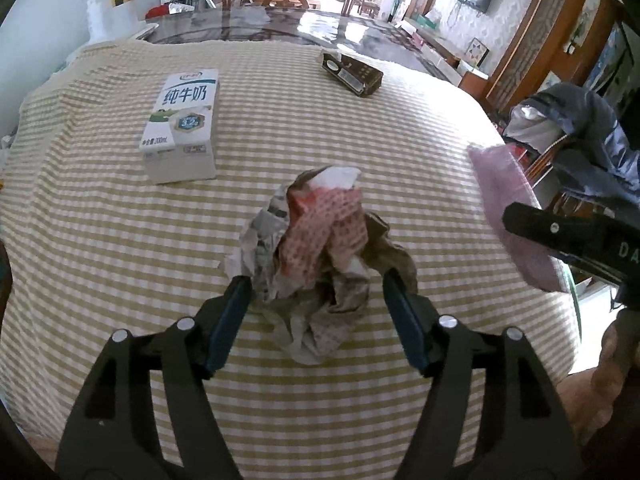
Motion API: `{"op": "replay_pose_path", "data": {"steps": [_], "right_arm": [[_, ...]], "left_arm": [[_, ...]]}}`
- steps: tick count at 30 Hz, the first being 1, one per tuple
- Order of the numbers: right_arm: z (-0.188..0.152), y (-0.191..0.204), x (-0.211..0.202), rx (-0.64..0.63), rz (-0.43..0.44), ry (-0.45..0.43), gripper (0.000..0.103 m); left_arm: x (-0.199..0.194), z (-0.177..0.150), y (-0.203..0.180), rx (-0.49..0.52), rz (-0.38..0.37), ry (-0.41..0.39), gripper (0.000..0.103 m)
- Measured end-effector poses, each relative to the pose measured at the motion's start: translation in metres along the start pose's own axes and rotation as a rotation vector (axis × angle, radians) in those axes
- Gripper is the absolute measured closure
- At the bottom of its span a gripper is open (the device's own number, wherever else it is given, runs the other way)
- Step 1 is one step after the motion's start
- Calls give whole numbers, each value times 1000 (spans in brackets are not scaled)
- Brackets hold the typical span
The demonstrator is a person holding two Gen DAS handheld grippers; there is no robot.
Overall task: Collect trash
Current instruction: 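Lift the paper ball with the left tool while the right regrasps the pink wrapper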
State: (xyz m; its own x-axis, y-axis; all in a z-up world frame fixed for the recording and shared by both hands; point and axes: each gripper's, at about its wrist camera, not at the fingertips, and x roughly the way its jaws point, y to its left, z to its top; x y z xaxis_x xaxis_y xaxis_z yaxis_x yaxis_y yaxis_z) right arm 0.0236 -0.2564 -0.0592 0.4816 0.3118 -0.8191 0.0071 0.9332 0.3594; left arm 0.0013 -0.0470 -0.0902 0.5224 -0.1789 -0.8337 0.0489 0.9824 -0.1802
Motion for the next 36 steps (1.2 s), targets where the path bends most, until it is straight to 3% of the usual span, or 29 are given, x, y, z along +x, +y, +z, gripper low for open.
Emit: {"op": "replay_pose_path", "data": {"steps": [9, 23, 26, 28, 30, 32, 33, 35, 36], "right_arm": [[0, 4, 14, -26, -60, 30, 28], [-2, 14, 34, -105, -131, 61, 28], [-2, 16, 36, -123, -142, 60, 28], [-2, 17, 38, -132, -144, 63, 33], [-2, 17, 39, -138, -147, 68, 48], [-2, 17, 38, -139, -137, 64, 58], [-2, 17, 38, -137, -125, 61, 71], [-1, 17, 36, -127, -100, 58, 83], [-1, 16, 36, -123, -99, 56, 83]], "left_arm": [[2, -2, 5, -22, -29, 1, 33], [4, -1, 8, -40, -39, 3, 33], [3, -2, 8, -36, -41, 2, 38], [3, -2, 7, -27, -35, 3, 45], [3, -2, 6, -21, -25, 5, 55], [2, -2, 7, -25, -29, 0, 58], [2, -2, 7, -26, -32, -2, 62], [1, -1, 6, -25, -47, -4, 65], [0, -1, 4, -18, -42, -8, 67]]}}
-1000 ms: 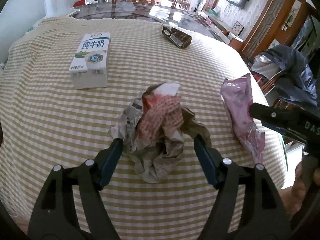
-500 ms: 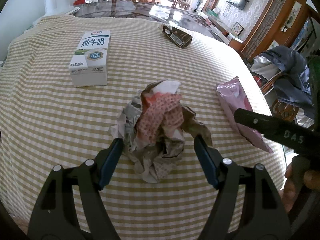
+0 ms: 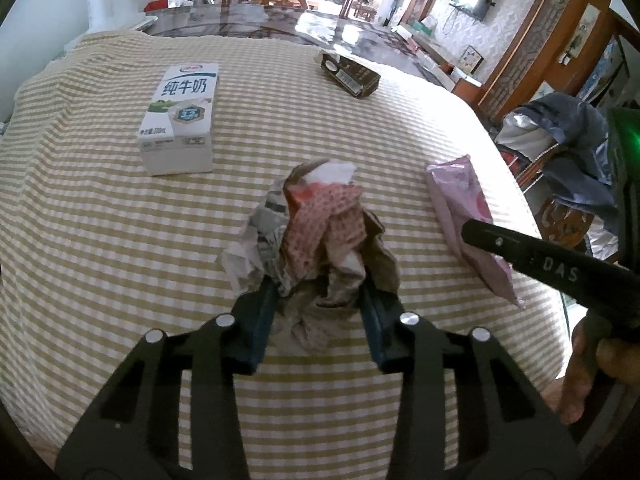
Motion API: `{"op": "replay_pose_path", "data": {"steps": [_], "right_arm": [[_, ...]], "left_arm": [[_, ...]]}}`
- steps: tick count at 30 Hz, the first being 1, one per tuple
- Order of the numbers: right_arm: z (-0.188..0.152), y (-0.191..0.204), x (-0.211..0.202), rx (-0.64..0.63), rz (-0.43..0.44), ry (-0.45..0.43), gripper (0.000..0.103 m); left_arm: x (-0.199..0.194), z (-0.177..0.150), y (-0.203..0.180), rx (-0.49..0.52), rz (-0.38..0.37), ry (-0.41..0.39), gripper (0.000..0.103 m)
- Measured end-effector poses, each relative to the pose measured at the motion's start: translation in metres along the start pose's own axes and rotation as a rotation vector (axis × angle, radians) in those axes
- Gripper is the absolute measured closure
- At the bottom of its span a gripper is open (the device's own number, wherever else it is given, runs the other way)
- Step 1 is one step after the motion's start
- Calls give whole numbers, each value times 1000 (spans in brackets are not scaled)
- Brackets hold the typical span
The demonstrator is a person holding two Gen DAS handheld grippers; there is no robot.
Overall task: Collect trash
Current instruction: 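Lift the paper ball with the left tool while the right regrasps the pink wrapper, then carry the paper ball and pink wrapper to the red bin and open both tools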
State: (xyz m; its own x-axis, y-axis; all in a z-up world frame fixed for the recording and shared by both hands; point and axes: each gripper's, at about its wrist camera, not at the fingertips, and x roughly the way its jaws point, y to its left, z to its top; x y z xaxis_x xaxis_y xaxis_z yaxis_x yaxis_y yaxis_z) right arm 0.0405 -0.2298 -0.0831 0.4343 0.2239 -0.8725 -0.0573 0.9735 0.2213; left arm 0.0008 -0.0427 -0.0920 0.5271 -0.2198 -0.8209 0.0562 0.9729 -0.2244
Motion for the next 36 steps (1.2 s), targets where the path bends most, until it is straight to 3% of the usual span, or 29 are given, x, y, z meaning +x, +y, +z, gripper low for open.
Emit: {"op": "replay_pose_path", "data": {"steps": [19, 23, 29, 36], "right_arm": [[-10, -26, -66, 134, 159, -207, 84], [-23, -35, -88, 168, 205, -259, 84], [-42, -40, -118, 163, 209, -326, 84], [-65, -72, -147, 243, 215, -377, 84]], "left_arm": [[-35, 8, -17, 39, 3, -82, 70], [-44, 9, -26, 46, -12, -92, 70], [-55, 11, -49, 80, -42, -107, 70], [-67, 16, -87, 132, -112, -122, 70]]}}
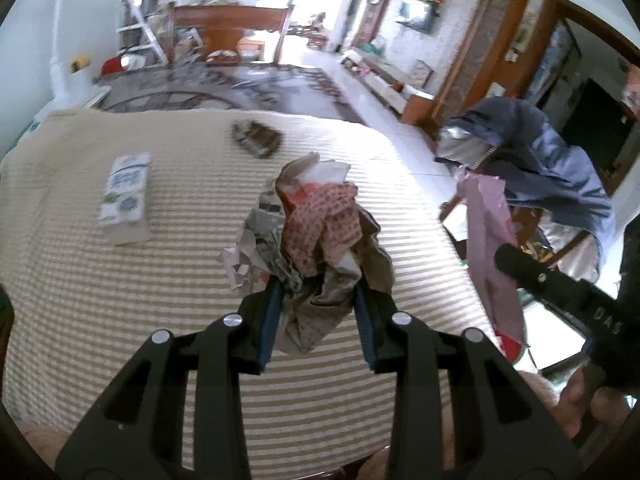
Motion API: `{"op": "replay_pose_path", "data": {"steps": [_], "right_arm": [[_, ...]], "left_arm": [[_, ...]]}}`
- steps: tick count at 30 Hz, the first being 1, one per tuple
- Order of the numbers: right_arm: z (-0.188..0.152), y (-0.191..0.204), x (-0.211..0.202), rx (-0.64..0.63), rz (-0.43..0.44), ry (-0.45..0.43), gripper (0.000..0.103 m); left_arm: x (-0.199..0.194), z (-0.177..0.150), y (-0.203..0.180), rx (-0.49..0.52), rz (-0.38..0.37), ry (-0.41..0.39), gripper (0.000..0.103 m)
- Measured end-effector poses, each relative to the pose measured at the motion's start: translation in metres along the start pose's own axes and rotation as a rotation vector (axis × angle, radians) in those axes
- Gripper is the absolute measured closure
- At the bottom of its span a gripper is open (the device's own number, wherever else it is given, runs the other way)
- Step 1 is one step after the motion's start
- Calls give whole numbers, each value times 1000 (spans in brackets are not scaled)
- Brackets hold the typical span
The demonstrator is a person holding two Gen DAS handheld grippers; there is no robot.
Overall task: Collect trash
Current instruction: 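Carry the paper ball and pink wrapper to the red bin and open both tools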
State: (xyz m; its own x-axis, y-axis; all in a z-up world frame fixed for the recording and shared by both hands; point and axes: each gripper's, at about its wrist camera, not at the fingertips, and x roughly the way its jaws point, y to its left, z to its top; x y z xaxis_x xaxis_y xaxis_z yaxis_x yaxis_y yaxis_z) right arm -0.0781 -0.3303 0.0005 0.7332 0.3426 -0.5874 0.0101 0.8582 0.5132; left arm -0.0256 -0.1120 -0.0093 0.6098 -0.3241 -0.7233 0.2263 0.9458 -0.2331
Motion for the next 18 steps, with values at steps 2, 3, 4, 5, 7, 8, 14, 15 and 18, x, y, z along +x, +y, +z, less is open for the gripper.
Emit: {"op": "replay_pose_path", "data": {"steps": [2, 3, 4, 5, 7, 8, 14, 15, 18], "right_arm": [[1, -14, -10, 39, -7, -14, 84], [2, -21, -14, 63, -7, -19, 84], [2, -28, -18, 86, -10, -23, 84], [3, -36, -22, 108, -14, -30, 84], [4, -51, -31, 151, -23, -43, 84], [4, -60, -36, 168, -29, -48, 84], [1, -104, -58, 230, -128, -87, 84], [-1, -112, -61, 243, -143, -90, 84], [-6, -135, -68, 290, -192, -100, 83]], "left_arm": [[0, 1, -16, 24, -31, -1, 70], [2, 3, -26, 33, -56, 5, 70], [2, 3, -33, 38, -74, 9, 70], [4, 4, -42, 45, -96, 15, 70], [7, 5, -58, 63, -128, 22, 70], [9, 5, -70, 77, -145, 26, 70], [24, 5, -113, 123, -221, 67, 70], [27, 5, -117, 125, -231, 75, 70], [34, 7, -137, 137, -273, 102, 70]]}}
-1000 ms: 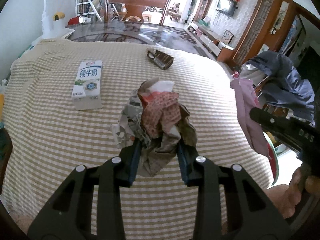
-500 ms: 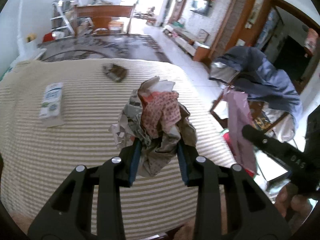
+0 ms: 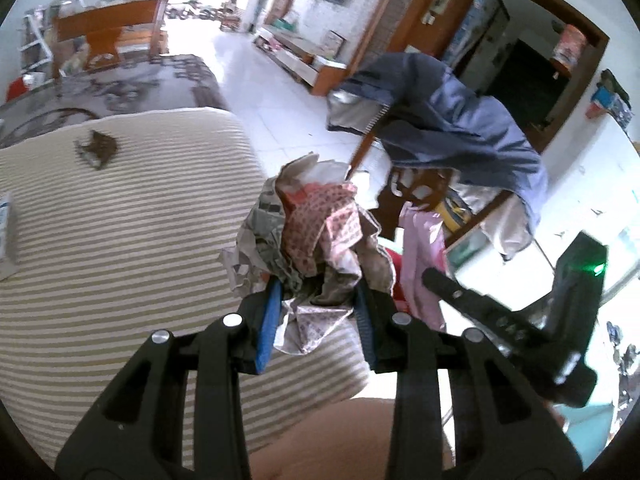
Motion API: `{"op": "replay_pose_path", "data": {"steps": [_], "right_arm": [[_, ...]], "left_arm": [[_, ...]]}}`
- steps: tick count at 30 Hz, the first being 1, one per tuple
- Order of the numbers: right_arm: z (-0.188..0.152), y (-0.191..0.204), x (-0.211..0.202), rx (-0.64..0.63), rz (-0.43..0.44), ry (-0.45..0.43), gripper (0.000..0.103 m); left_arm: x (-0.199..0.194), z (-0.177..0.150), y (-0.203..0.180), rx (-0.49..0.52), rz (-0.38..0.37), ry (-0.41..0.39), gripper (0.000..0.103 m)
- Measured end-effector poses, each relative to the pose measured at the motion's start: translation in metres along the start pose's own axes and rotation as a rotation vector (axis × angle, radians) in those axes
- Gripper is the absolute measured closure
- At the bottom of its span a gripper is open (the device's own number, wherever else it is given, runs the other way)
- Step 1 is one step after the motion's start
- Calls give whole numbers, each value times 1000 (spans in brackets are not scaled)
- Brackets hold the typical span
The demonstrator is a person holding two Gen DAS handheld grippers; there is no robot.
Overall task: Collect trash
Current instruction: 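Carry the paper ball and pink wrapper to the red bin and open both tools, then grasp the white milk carton with the left tool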
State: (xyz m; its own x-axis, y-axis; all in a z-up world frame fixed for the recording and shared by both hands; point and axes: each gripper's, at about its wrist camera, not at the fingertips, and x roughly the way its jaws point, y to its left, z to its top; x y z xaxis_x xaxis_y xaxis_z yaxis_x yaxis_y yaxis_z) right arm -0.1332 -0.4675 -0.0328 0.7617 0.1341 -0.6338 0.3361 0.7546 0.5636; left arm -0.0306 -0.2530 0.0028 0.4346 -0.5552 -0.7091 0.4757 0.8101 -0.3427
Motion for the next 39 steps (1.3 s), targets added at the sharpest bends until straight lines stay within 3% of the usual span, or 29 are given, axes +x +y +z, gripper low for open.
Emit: {"op": "replay_pose_path", "data": {"steps": [9, 13, 14, 16, 17, 18, 21, 25, 28, 30, 35, 39], "right_arm": [[12, -53, -19, 86, -104, -72, 83], [14, -73, -24, 119, -144, -80, 82], [13, -77, -24, 126, -150, -78, 82], [13, -83, -23, 141, -155, -78, 78], [12, -85, -23, 149, -160, -79, 68], [11, -86, -23, 154, -163, -82, 58], [8, -83, -19, 146, -172, -78, 51], [8, -78, -15, 131, -163, -67, 43], [9, -74, -14, 122, -163, -62, 40], [10, -72, -11, 119, -163, -62, 38], [7, -57, 2, 92, -167, -34, 37], [1, -36, 17, 49, -167, -2, 37]], "left_arm": [[56, 24, -67, 52, -139, 127, 70], [75, 24, -91, 104, -141, 154, 70], [78, 22, -92, 112, -137, 158, 66], [86, 16, -94, 121, -132, 171, 46], [88, 13, -93, 125, -131, 176, 33], [91, 10, -91, 127, -127, 180, 30], [97, 10, -78, 59, -148, 218, 24], [84, 18, -51, 22, -124, 167, 23], [64, 22, -14, 32, -36, 103, 17], [48, 23, 25, 15, 74, 58, 15], [-1, 17, 175, -174, 406, 3, 15], [-33, 11, 270, -332, 603, -12, 15]]}}
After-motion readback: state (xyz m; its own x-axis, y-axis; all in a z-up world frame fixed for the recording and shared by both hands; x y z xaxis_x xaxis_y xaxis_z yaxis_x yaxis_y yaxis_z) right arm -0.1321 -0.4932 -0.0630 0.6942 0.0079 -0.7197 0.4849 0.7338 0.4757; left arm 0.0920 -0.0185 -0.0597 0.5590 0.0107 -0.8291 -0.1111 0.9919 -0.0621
